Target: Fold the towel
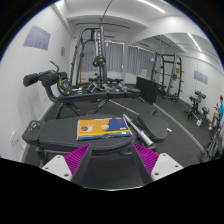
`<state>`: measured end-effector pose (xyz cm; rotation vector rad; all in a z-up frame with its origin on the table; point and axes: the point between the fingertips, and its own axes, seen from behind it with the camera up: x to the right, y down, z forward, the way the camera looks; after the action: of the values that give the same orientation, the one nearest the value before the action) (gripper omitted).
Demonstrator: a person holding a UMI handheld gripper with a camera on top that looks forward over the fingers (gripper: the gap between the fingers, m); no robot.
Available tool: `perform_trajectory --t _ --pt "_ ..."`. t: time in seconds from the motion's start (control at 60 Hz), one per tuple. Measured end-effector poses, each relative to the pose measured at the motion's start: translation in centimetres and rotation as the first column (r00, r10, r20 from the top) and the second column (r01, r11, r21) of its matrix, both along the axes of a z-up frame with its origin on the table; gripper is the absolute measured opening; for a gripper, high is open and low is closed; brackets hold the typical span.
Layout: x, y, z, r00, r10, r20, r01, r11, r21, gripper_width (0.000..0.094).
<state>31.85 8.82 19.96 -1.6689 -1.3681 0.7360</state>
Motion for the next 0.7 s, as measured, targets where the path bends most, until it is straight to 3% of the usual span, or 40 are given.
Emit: perform_trajectory --t 0.4,0.7 --pt "-7.7 -6.1 -3.3 0.993 0.116 0.024 -0.116 0.993 -0.018 0.0853" --pt "-15.4 -13.1 -6.9 0.967 0.249 0.045 -0.250 0.968 0.006 0.0856"
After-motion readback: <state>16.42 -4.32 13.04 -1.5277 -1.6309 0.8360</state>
